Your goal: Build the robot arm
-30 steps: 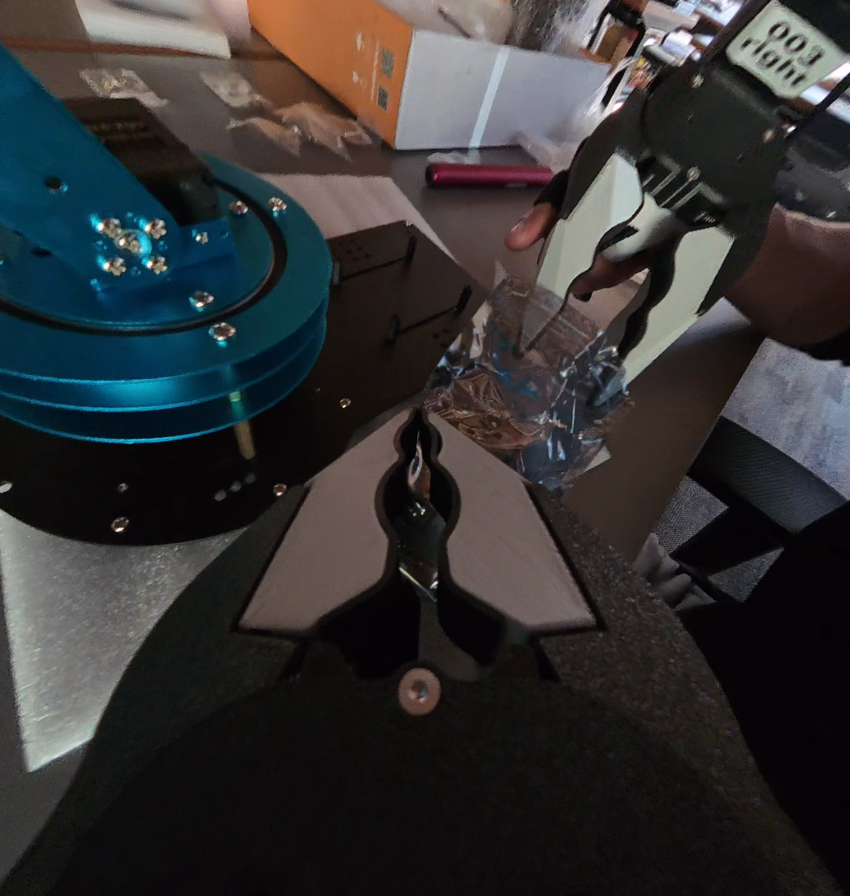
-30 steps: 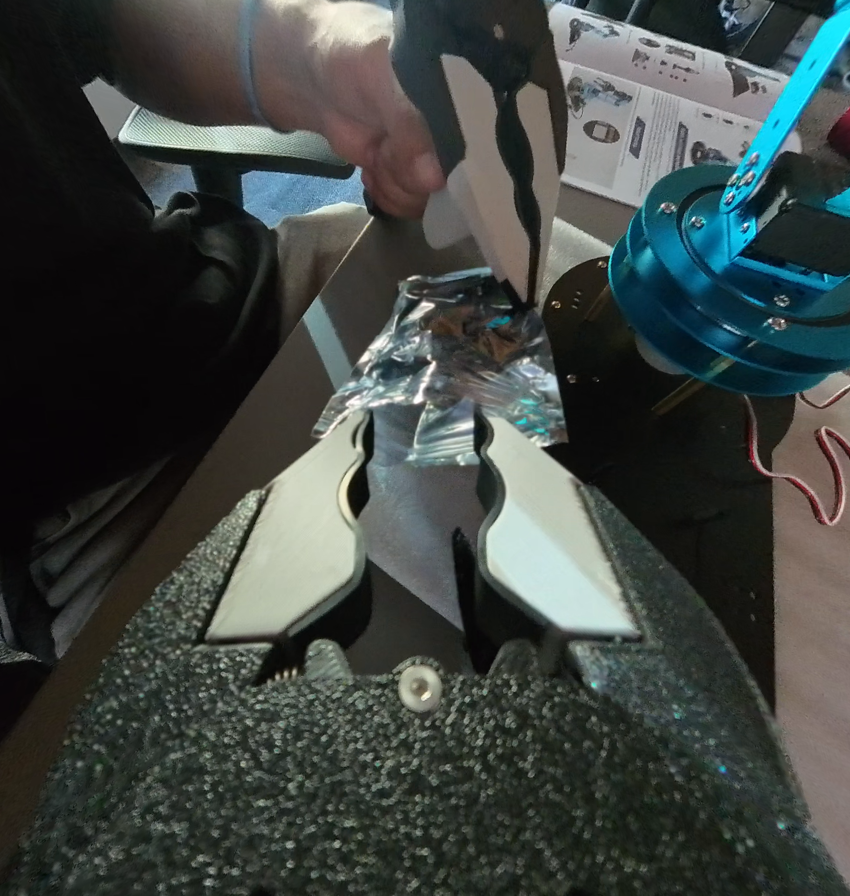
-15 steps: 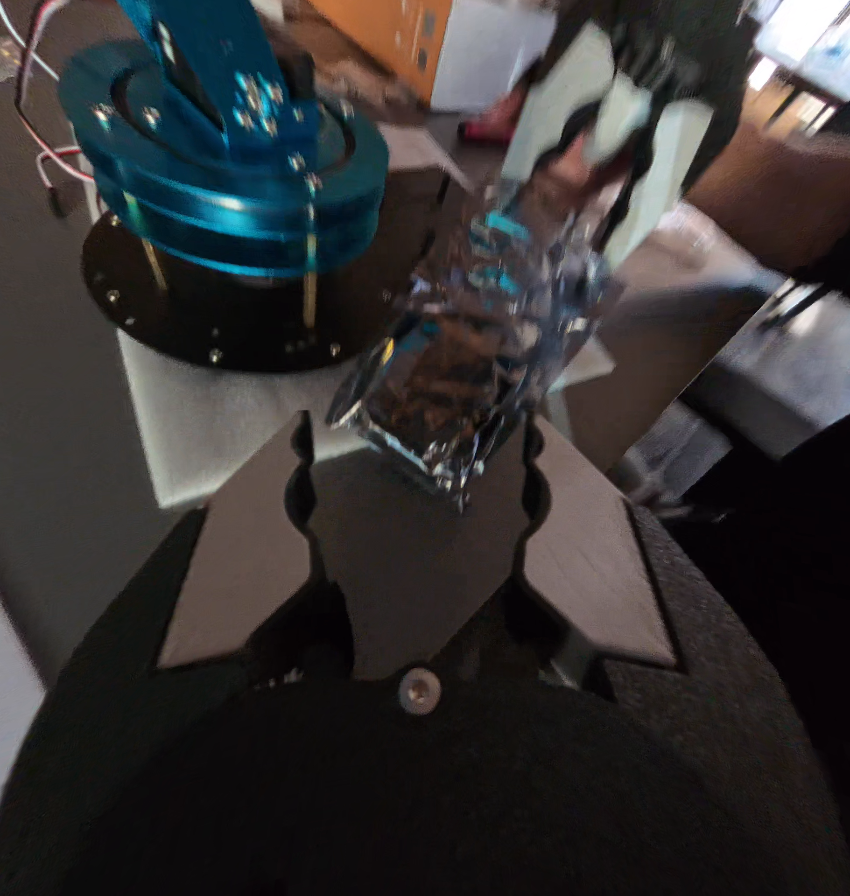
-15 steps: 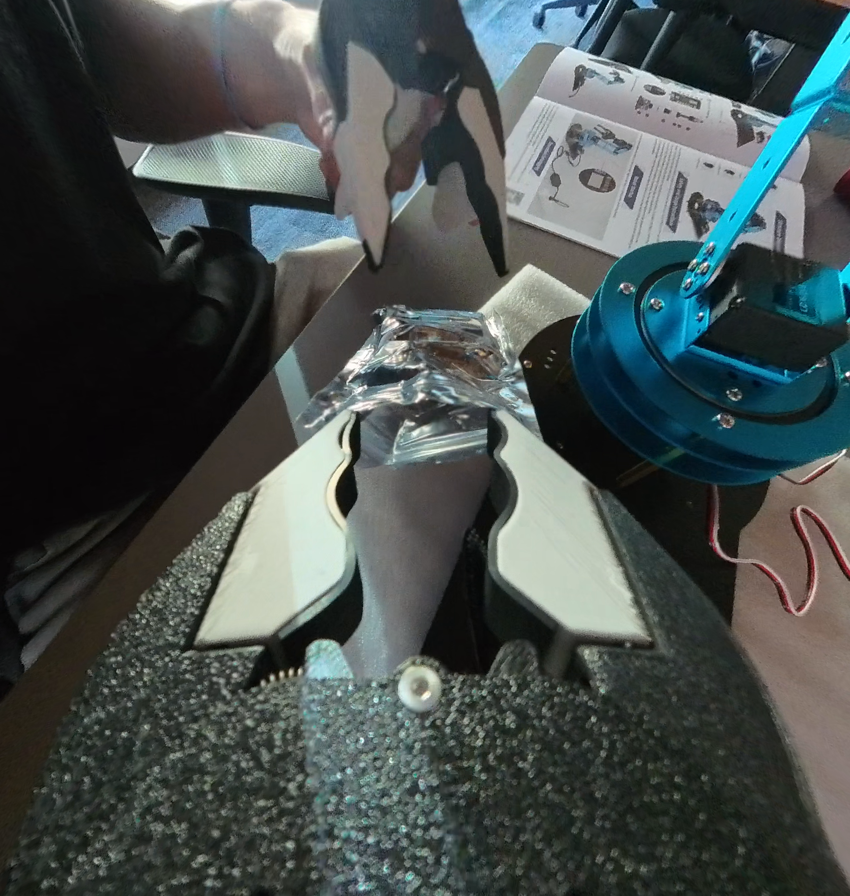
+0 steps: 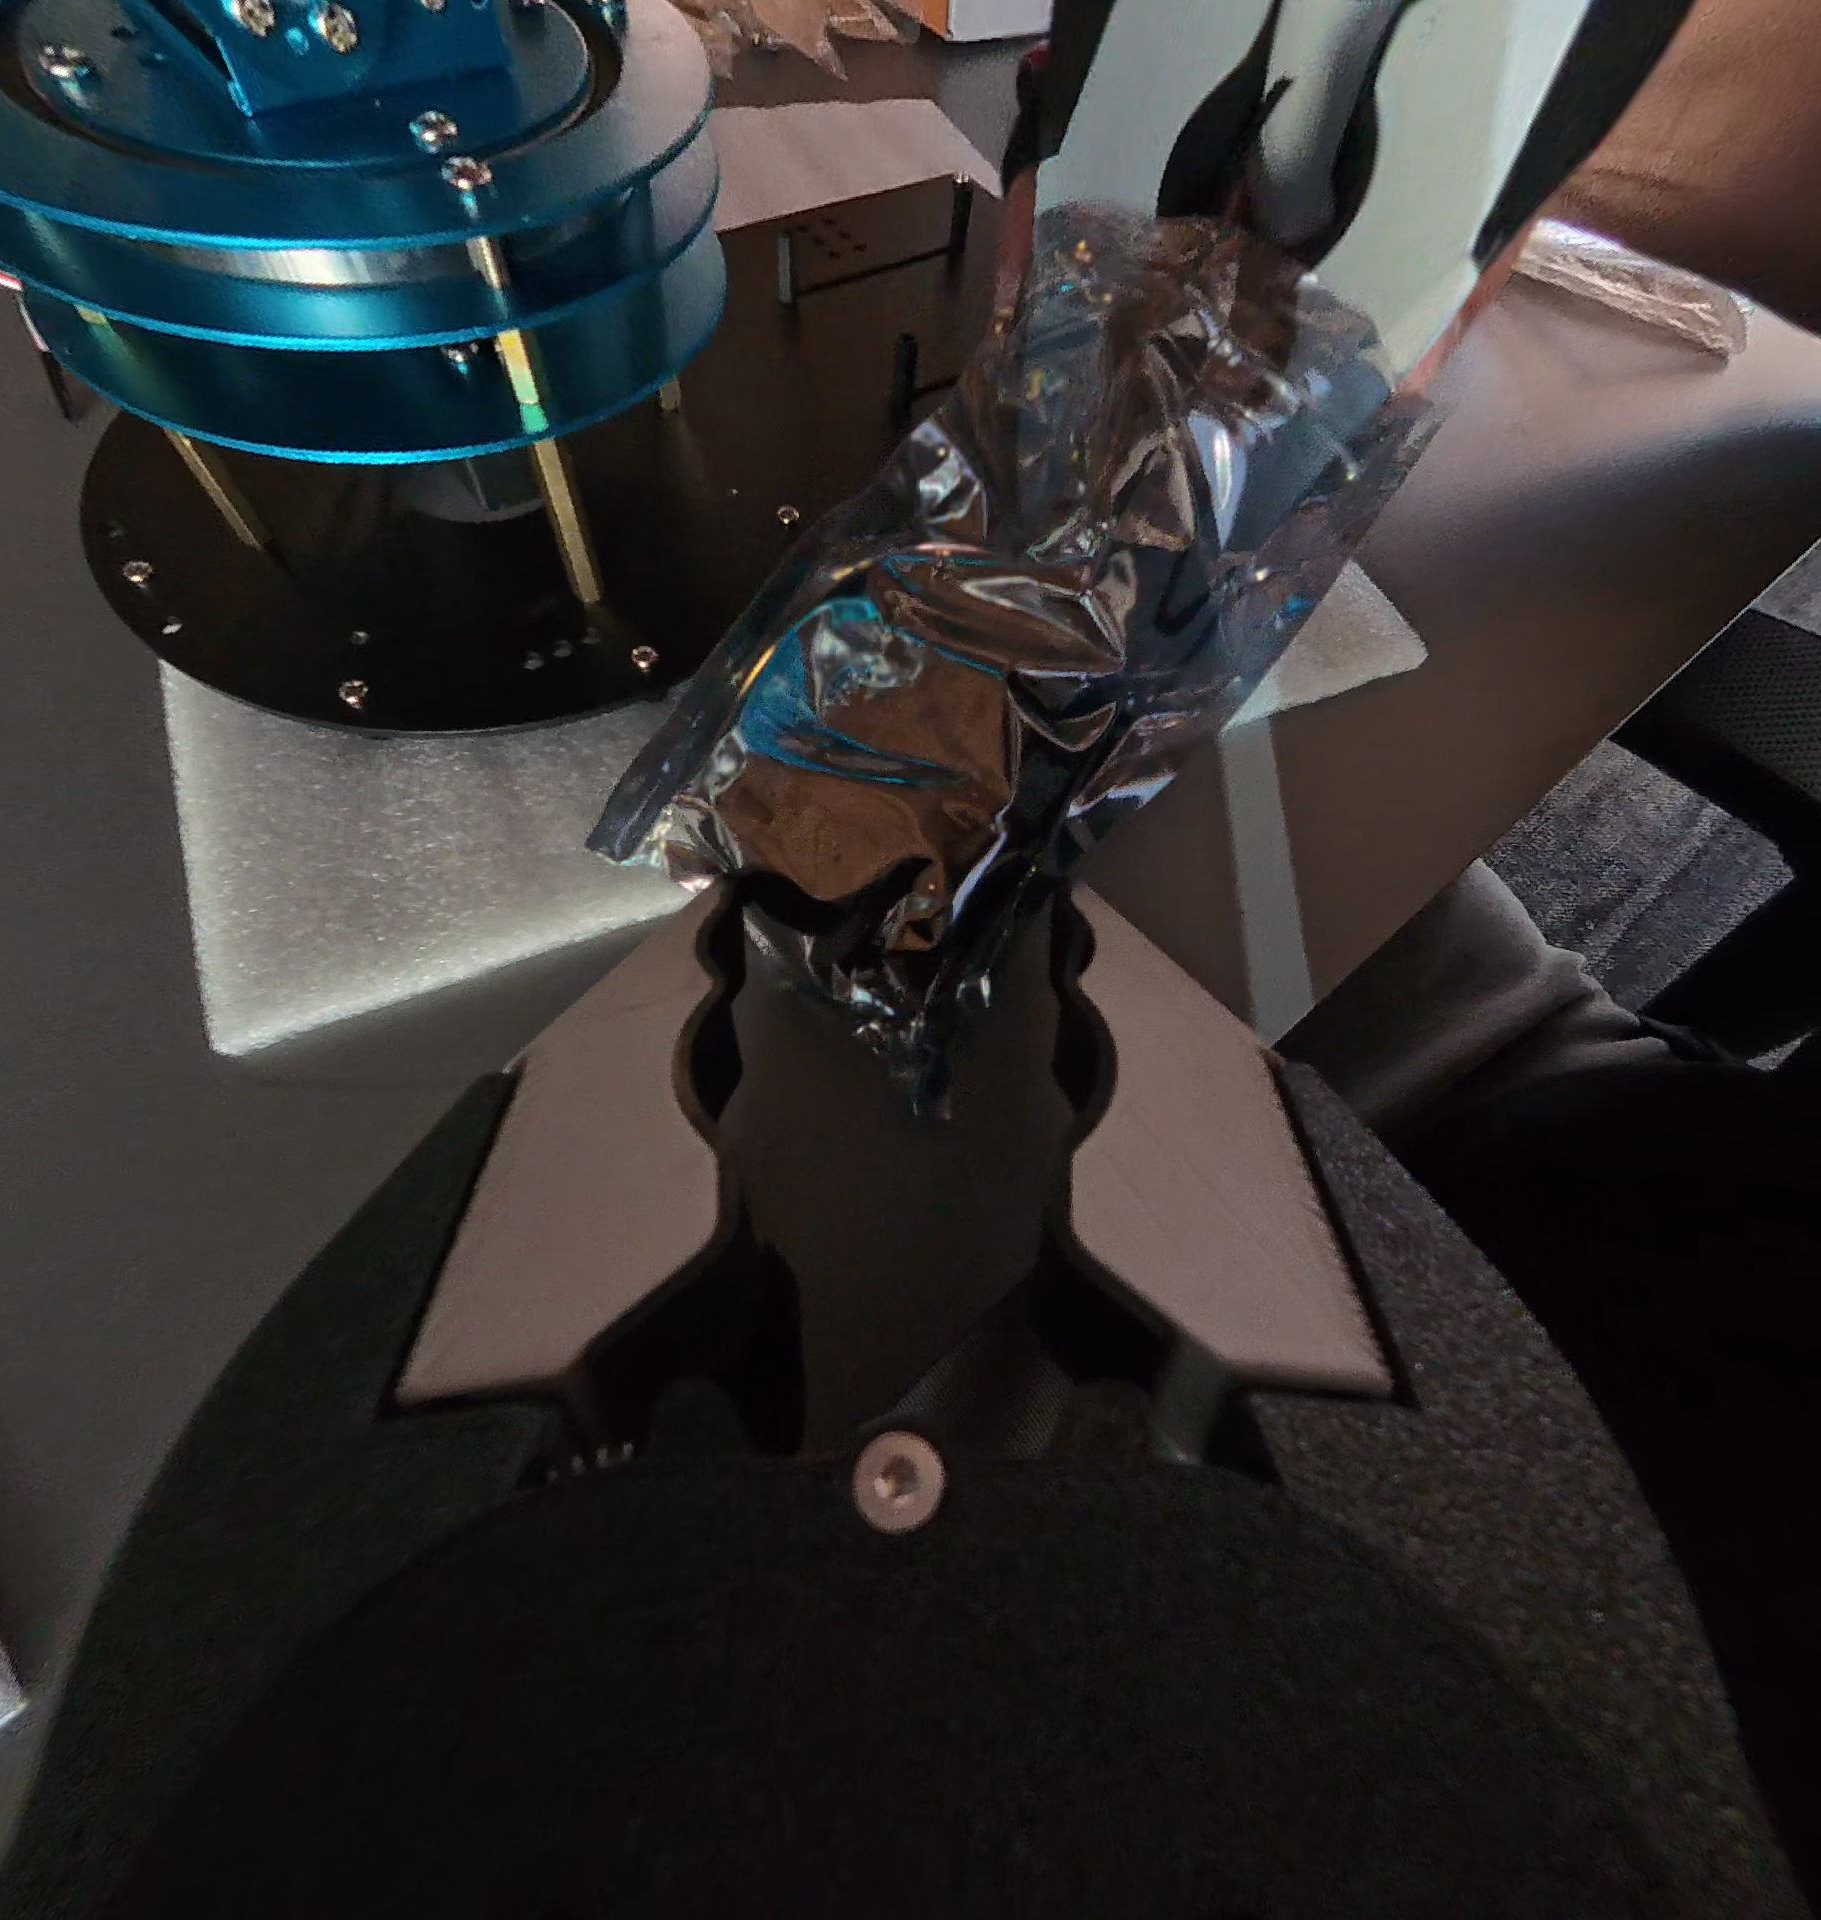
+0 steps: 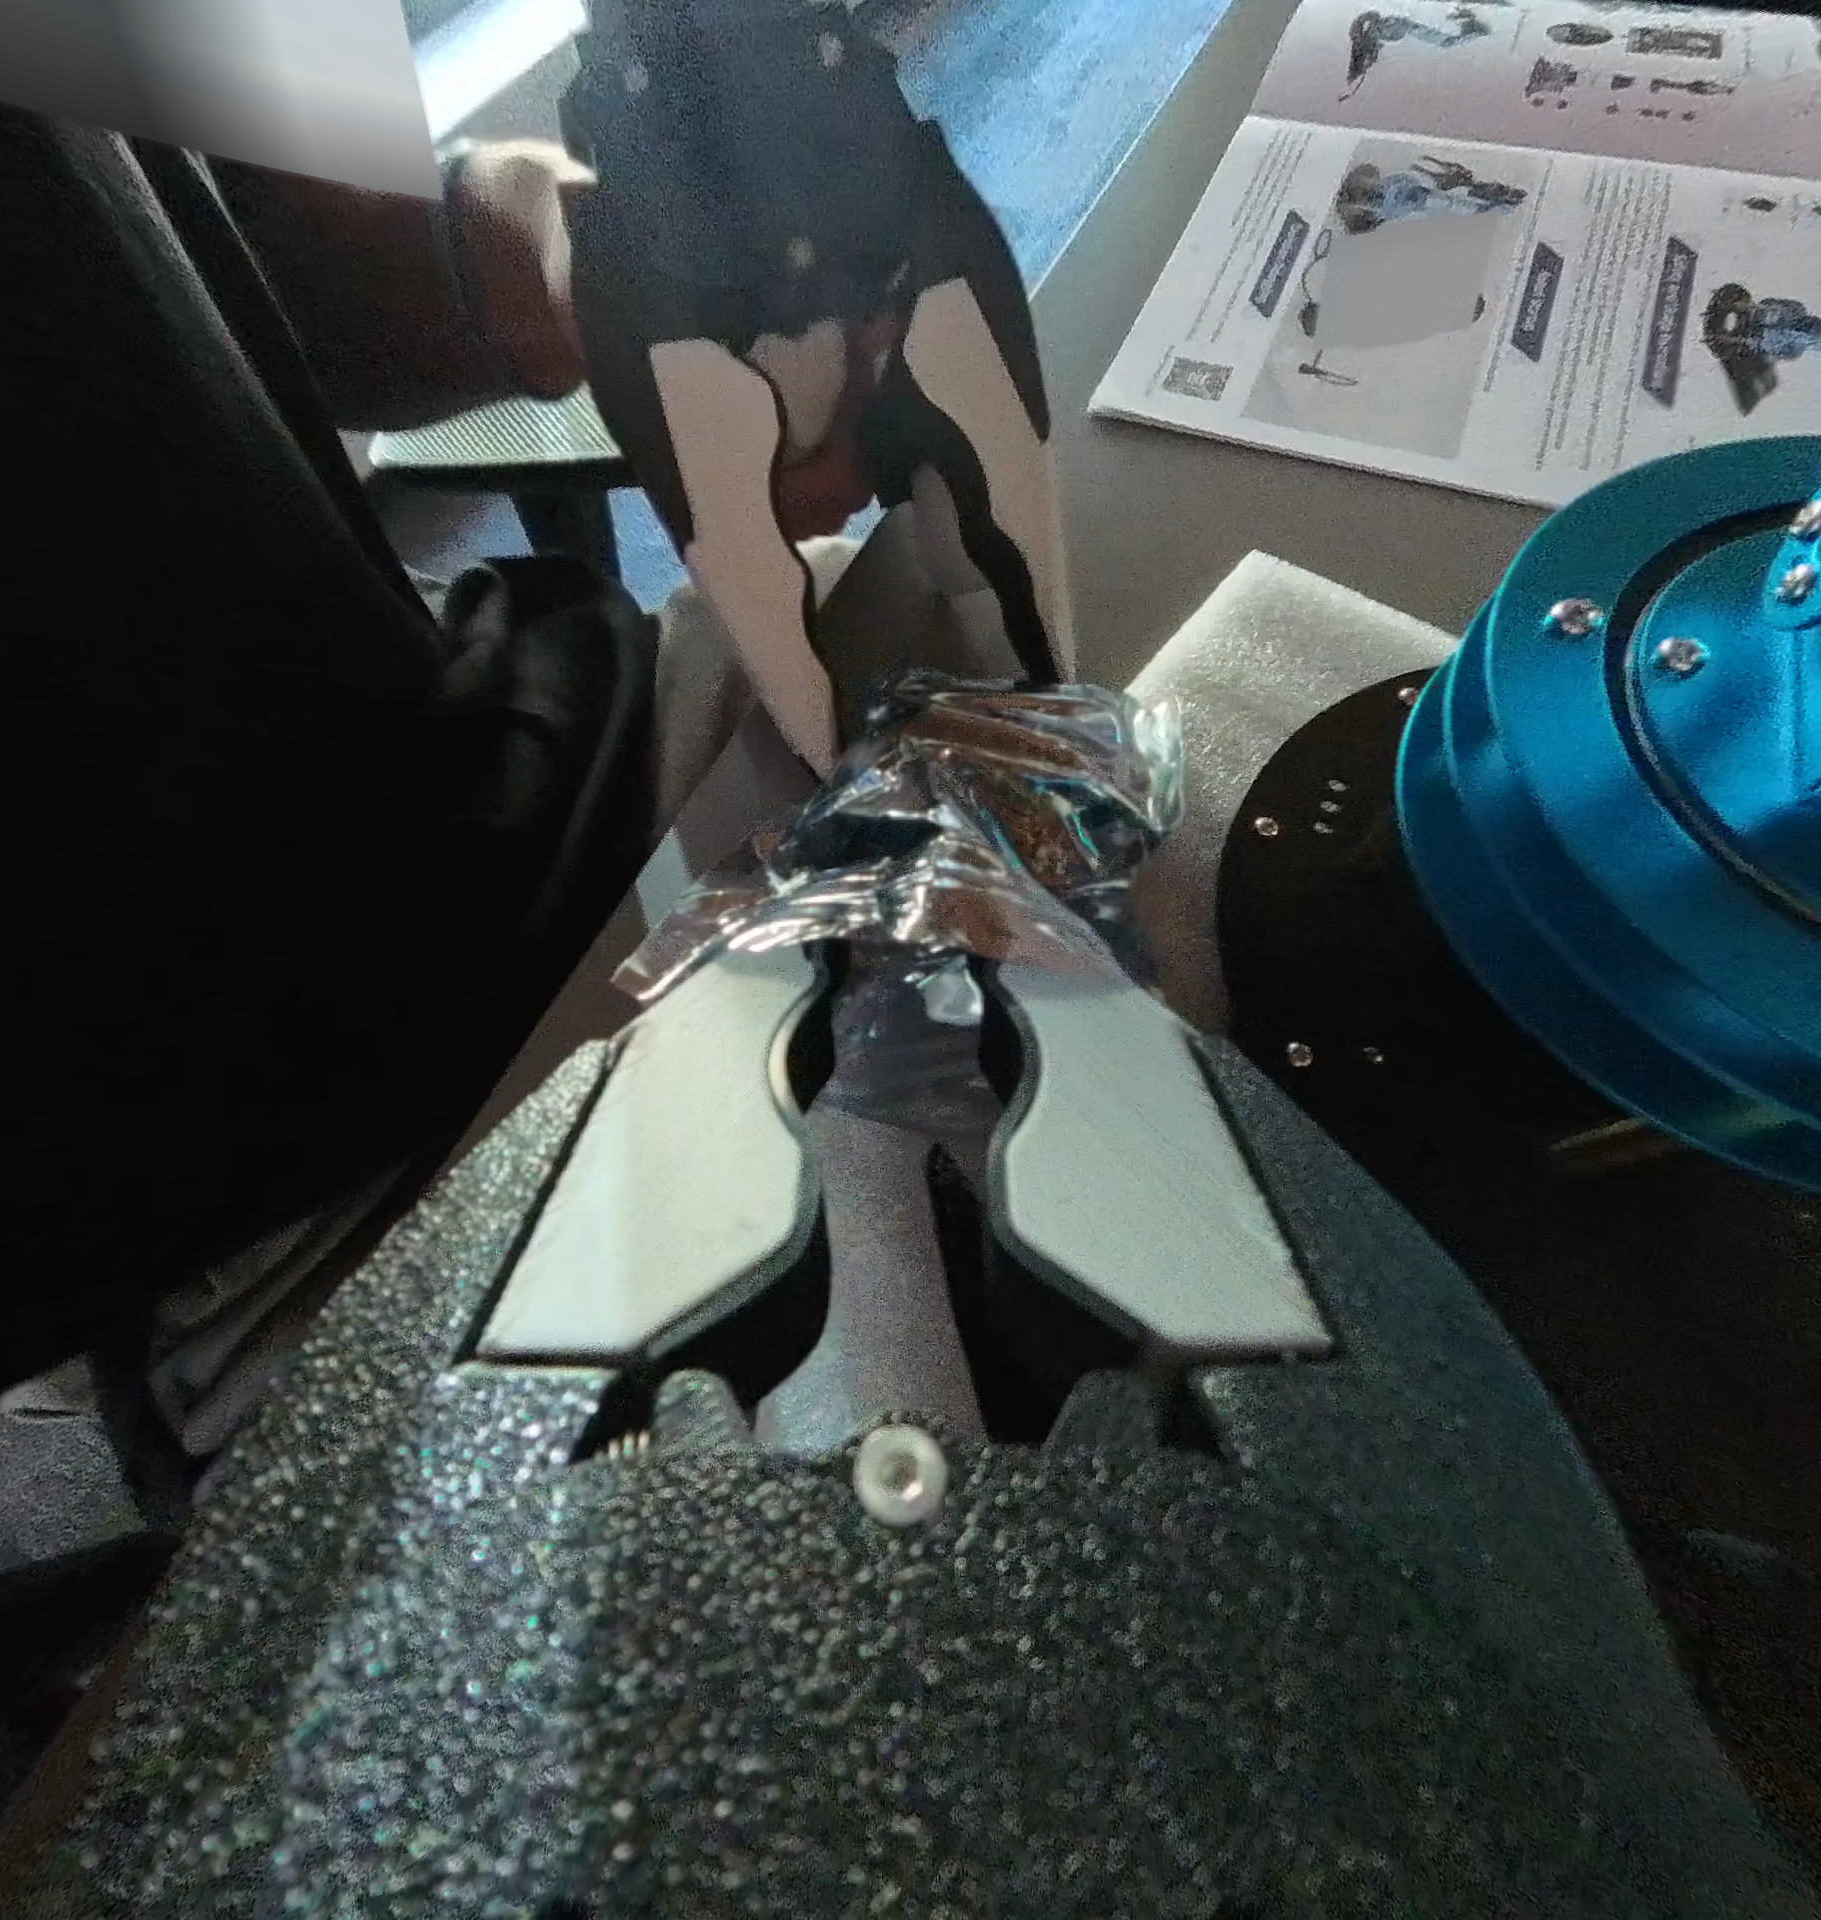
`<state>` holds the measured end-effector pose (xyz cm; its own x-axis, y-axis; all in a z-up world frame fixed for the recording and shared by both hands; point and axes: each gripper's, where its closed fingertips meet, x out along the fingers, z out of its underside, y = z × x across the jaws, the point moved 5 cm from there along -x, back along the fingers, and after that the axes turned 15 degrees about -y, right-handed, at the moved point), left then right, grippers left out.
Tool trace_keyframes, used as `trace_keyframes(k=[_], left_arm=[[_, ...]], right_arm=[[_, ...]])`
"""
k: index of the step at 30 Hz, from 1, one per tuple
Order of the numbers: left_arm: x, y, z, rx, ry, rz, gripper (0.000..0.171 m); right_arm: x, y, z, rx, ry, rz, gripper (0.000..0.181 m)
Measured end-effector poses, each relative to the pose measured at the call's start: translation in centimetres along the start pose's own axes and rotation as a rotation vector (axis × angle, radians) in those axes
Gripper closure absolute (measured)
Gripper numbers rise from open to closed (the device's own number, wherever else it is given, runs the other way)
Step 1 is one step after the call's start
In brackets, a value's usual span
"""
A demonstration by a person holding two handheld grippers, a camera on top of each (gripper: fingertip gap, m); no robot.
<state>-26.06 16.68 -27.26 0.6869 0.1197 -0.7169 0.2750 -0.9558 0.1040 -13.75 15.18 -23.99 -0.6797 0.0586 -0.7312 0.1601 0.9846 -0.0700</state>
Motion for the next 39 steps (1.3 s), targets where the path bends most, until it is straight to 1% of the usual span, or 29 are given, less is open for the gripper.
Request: trace_keyframes(k=[3,4,6,8,10,13,17,19,20,22,23,25,28,31,35,39], left_arm=[[0.2,0.1,0.1,0.03,0.002,-0.059,0.118],[0.3,0.1,0.1,0.035,0.004,-0.077,0.118],[0.3,0.2,0.0,0.023,0.018,-0.095,0.119],[0.2,0.3,0.0,-0.013,0.03,-0.096,0.119],[0.2,0.3,-0.1,-0.034,0.035,-0.112,0.119],[0.3,0.3,-0.1,-0.032,0.042,-0.153,0.119],[0.3,0.3,-0.2,-0.063,0.04,-0.15,0.119],[0.3,0.3,-0.2,-0.08,0.043,-0.134,0.119],[0.2,0.4,-0.3,-0.097,0.046,-0.118,0.119],[0.2,0.6,-0.4,-0.114,0.061,-0.11,0.119],[0.3,0.6,-0.4,-0.11,0.06,-0.134,0.119],[0.3,0.5,-0.3,-0.086,0.045,-0.201,0.12],[0.2,0.6,-0.5,-0.063,0.028,-0.281,0.12],[0.3,0.6,-0.6,-0.039,0.005,-0.357,0.12],[0.3,0.7,-0.6,-0.048,0.006,-0.34,0.12],[0.3,0.5,-0.5,-0.096,0.035,-0.247,0.12]], right_arm=[[0.2,0.5,0.2,0.095,0.014,-0.098,0.161],[0.3,0.4,0.3,0.1,0.013,-0.112,0.161],[0.1,0.5,0.1,0.097,0.029,-0.099,0.162],[-0.1,0.5,-0.5,0.131,0.067,-0.107,0.161],[0.0,0.7,-0.6,0.12,0.059,-0.069,0.162],[0.2,1.0,-0.4,0.088,0.024,0.024,0.169],[0.2,0.9,-0.6,0.064,0.019,0.059,0.169],[0.0,0.9,-0.8,0.074,0.038,0.042,0.169],[-0.2,0.8,-1.1,0.088,0.073,0.018,0.168],[-0.6,0.7,-1.7,0.167,0.162,-0.083,0.166],[-0.5,0.9,-1.5,0.184,0.154,-0.089,0.166],[-0.2,1.4,-1.0,0.162,0.084,-0.016,0.169],[-0.2,1.4,-1.4,0.169,0.088,-0.002,0.17],[0.0,1.5,-1.3,0.129,0.048,0.055,0.171],[-0.1,1.5,-1.2,0.092,0.04,0.081,0.173],[-0.5,1.7,-1.1,0.115,0.072,0.07,0.176]])
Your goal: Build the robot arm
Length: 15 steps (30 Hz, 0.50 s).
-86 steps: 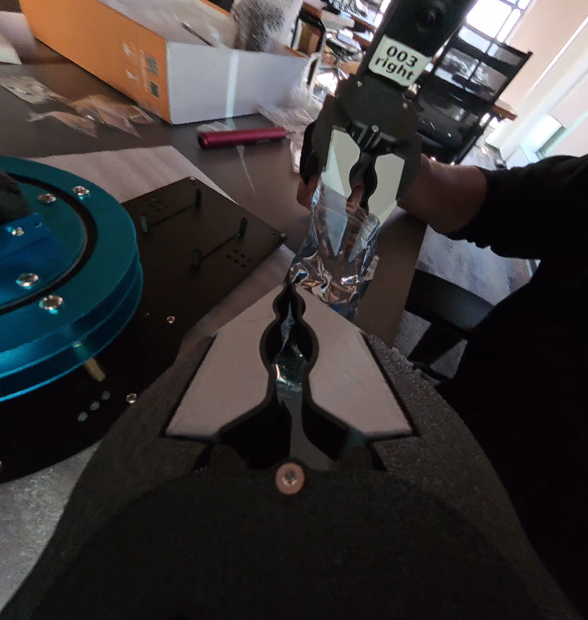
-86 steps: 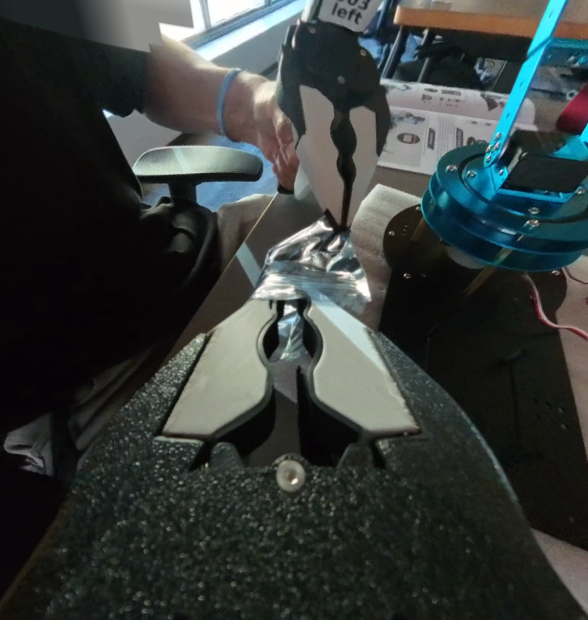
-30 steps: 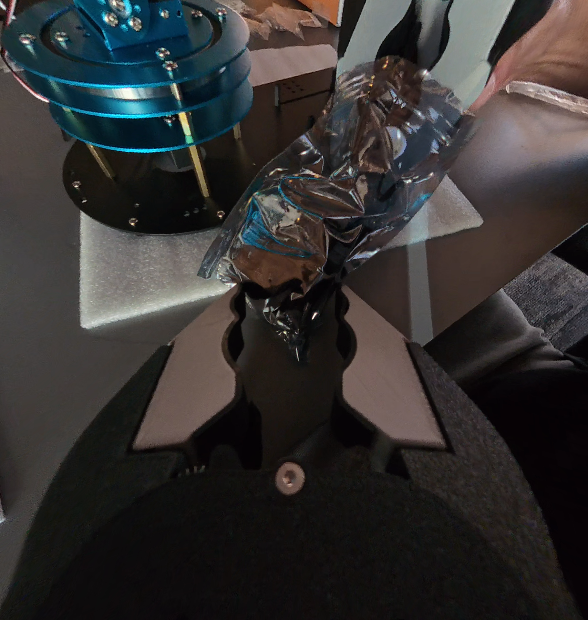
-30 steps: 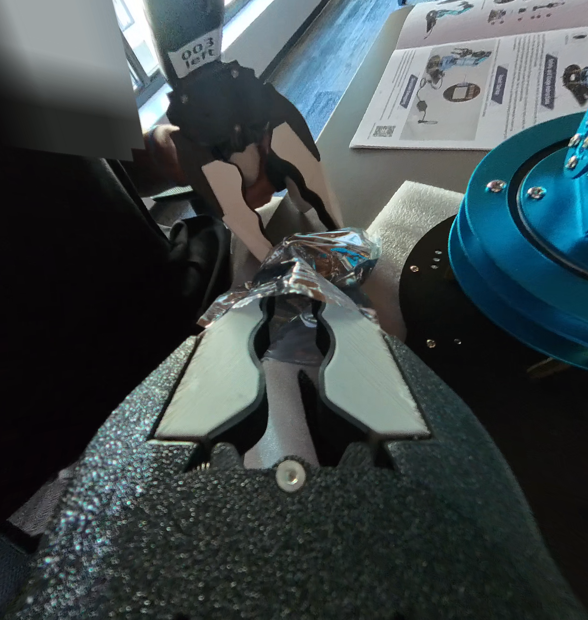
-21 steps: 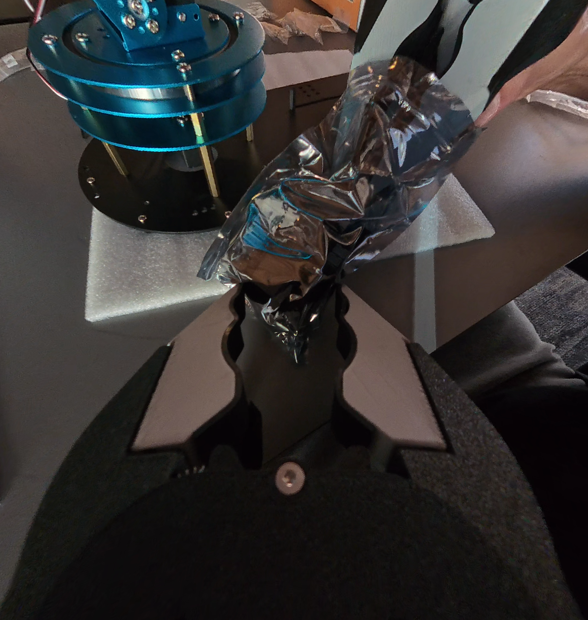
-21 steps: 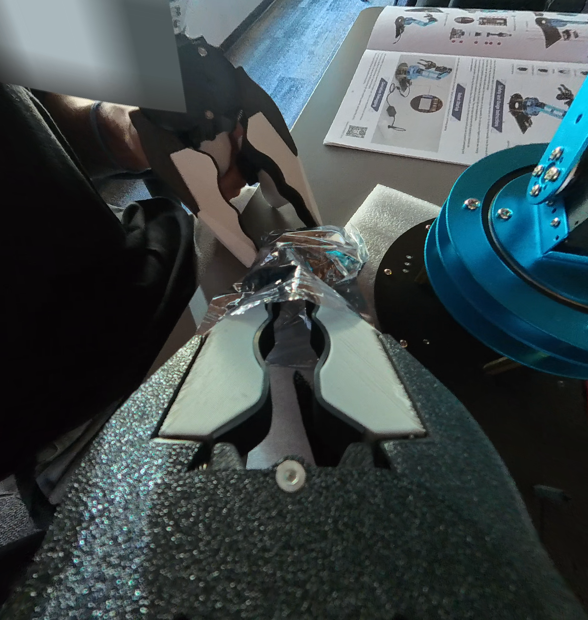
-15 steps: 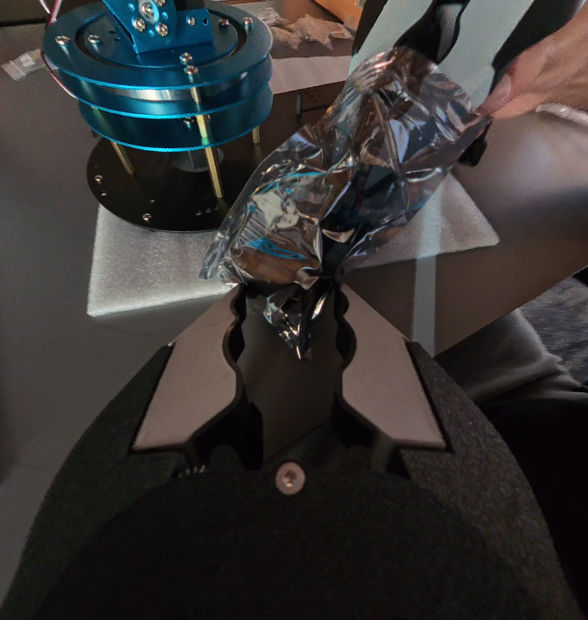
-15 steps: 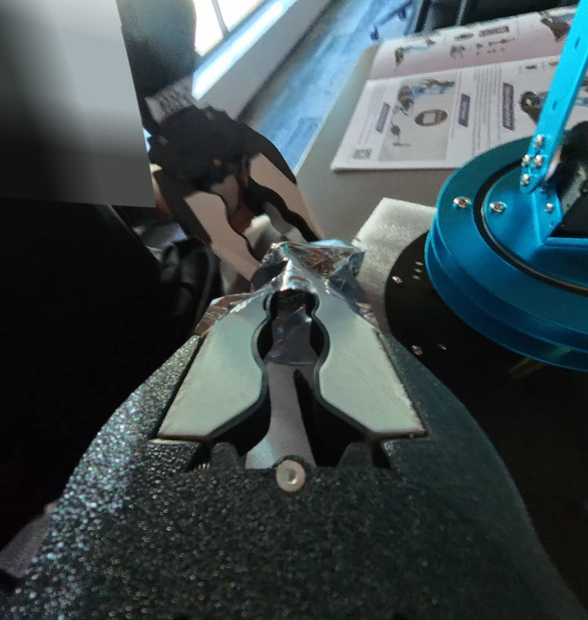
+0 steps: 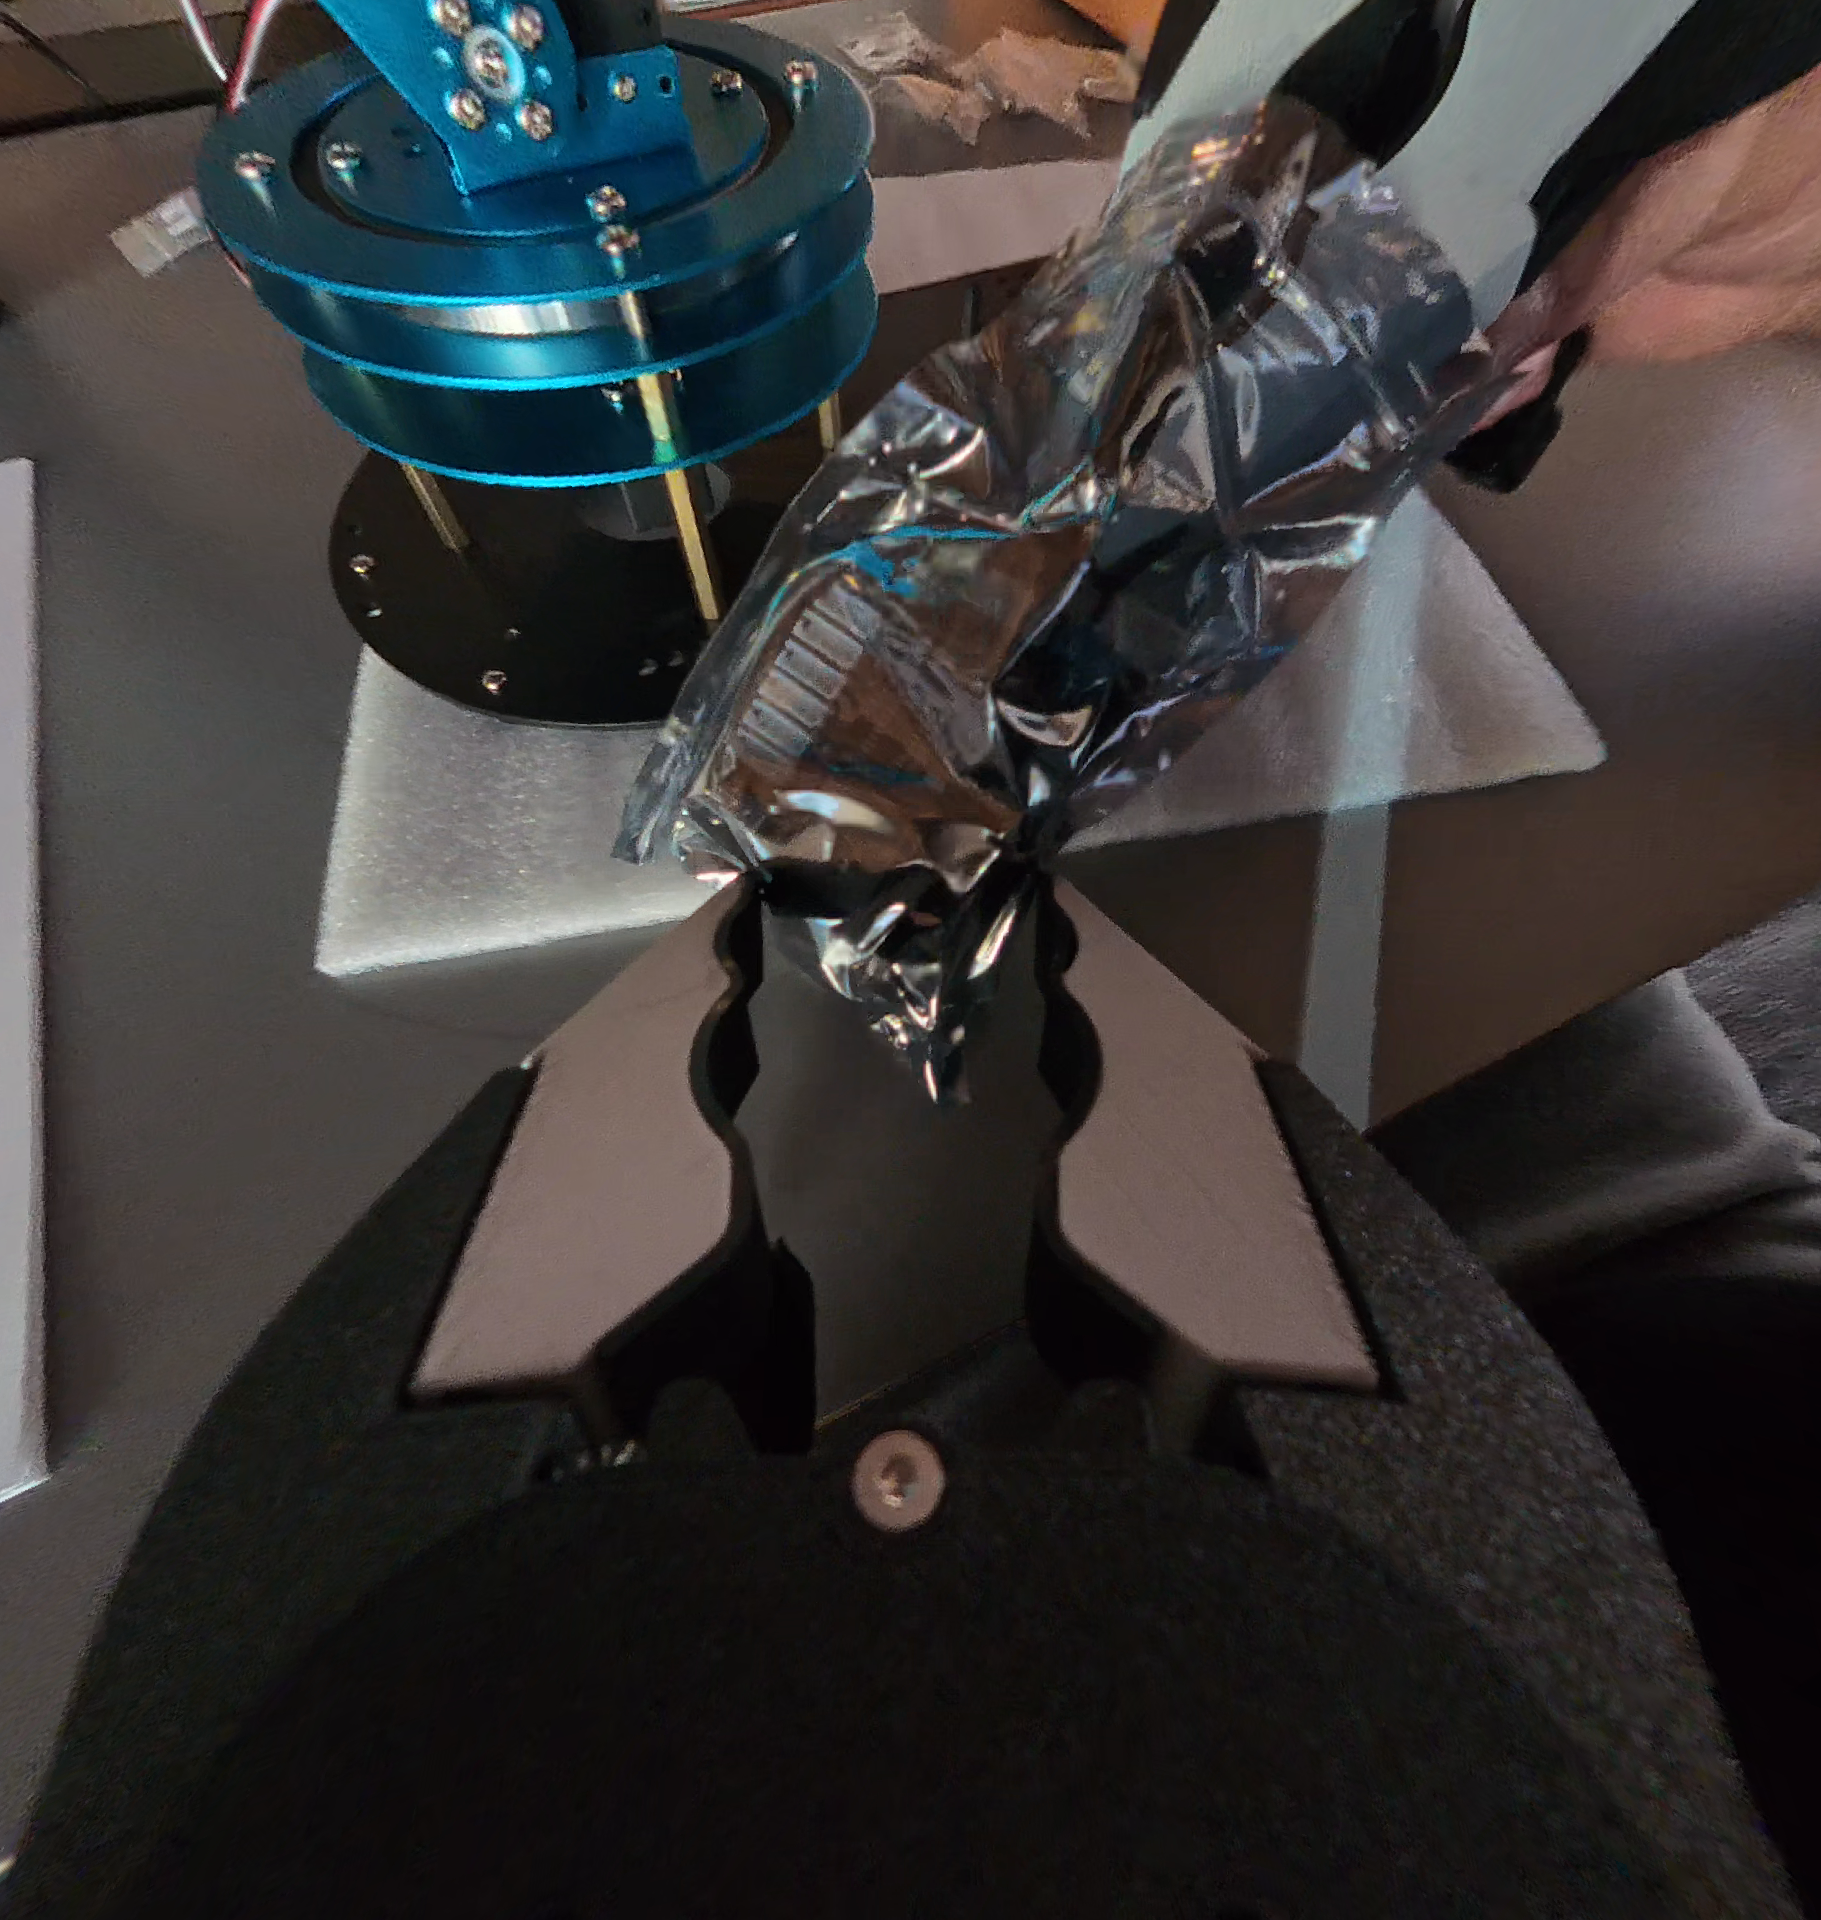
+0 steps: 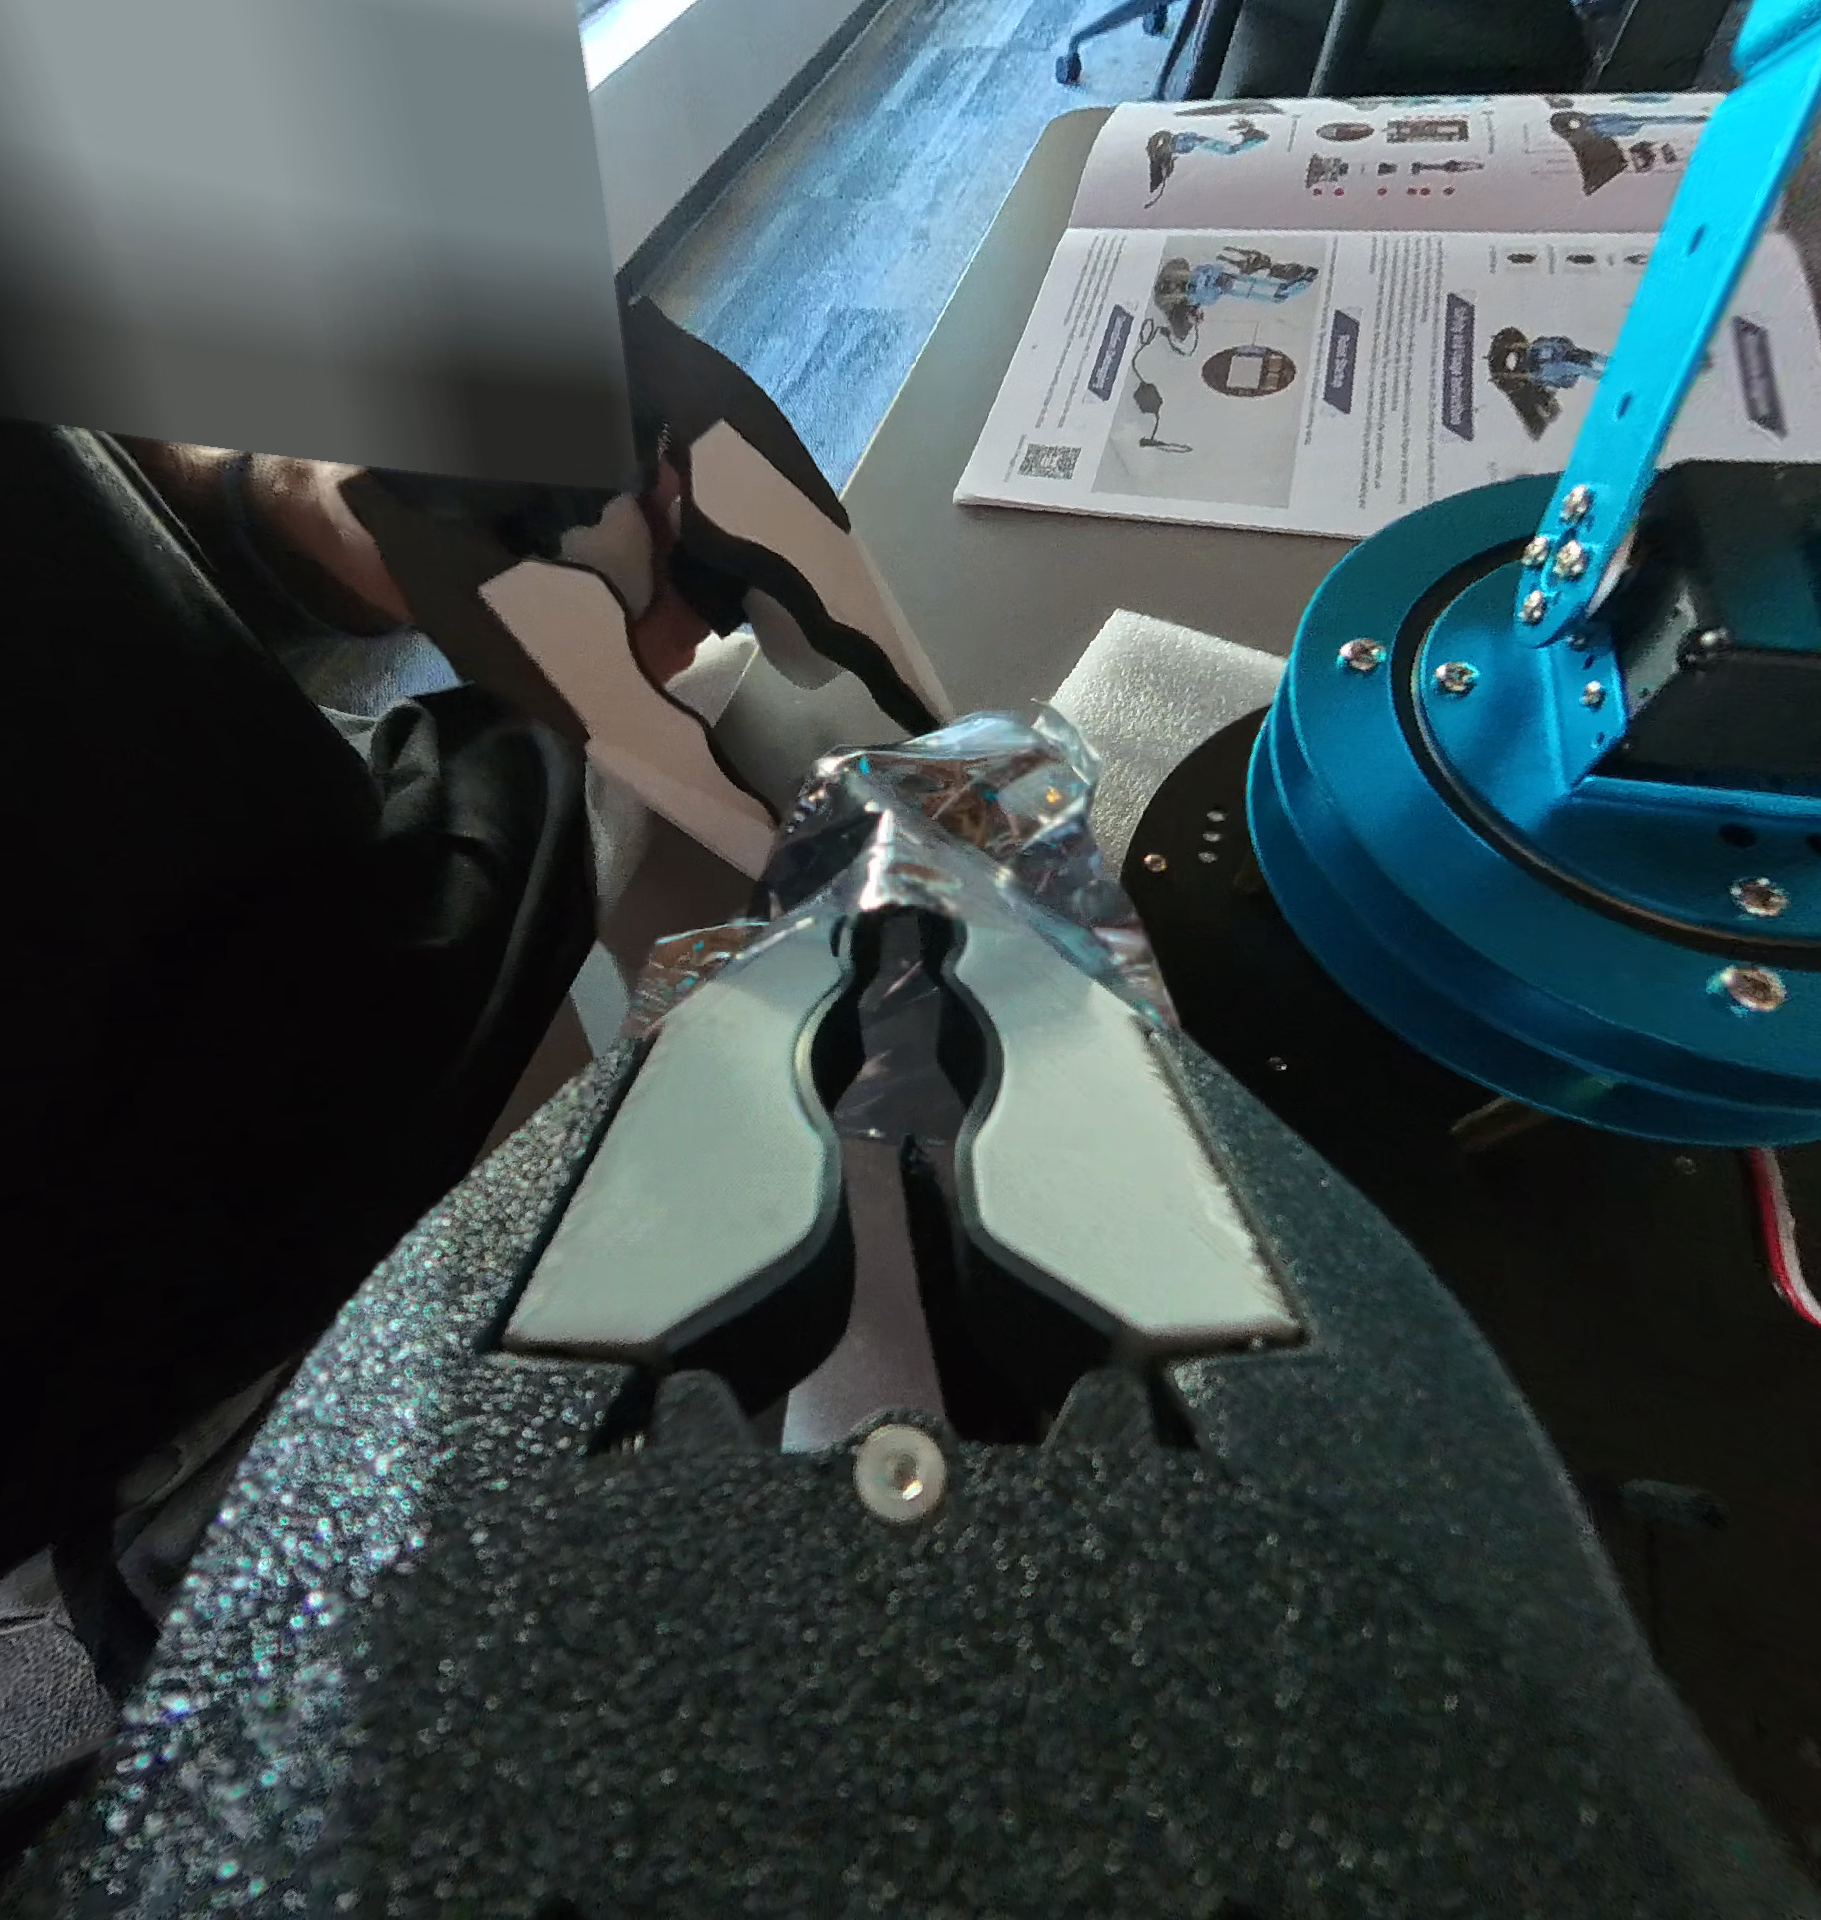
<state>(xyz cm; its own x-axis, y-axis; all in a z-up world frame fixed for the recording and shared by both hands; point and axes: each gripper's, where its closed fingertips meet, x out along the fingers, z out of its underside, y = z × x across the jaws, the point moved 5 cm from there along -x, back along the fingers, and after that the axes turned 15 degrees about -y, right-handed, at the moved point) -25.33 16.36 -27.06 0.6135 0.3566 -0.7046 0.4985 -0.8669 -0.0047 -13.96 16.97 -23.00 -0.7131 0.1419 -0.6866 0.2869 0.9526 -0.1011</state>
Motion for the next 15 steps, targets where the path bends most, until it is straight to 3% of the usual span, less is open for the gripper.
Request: trace_keyframes(k=[3,7,9,10,13,15], left_arm=[[-0.3,0.0,0.2,-0.039,0.027,0.091,0.123],[-0.6,0.5,0.6,0.024,0.053,0.147,0.13],[-0.7,0.5,0.8,0.071,0.061,0.138,0.164],[-0.7,0.4,0.9,0.088,0.065,0.137,0.171],[-0.9,0.4,1.0,0.086,0.056,0.156,0.171],[-0.9,-0.1,0.8,0.0,0.063,0.21,0.171]], right_arm=[[-0.4,0.2,0.5,0.033,0.019,-0.029,0.178],[-1.0,0.3,1.4,0.087,0.02,-0.087,0.178],[-1.6,0.8,2.0,0.128,0.007,-0.081,0.179],[-2.0,1.1,2.4,0.162,0.005,-0.084,0.178],[-3.3,1.6,3.2,0.243,0.024,-0.136,0.179],[-3.9,1.5,3.4,0.22,0.051,-0.138,0.179]])
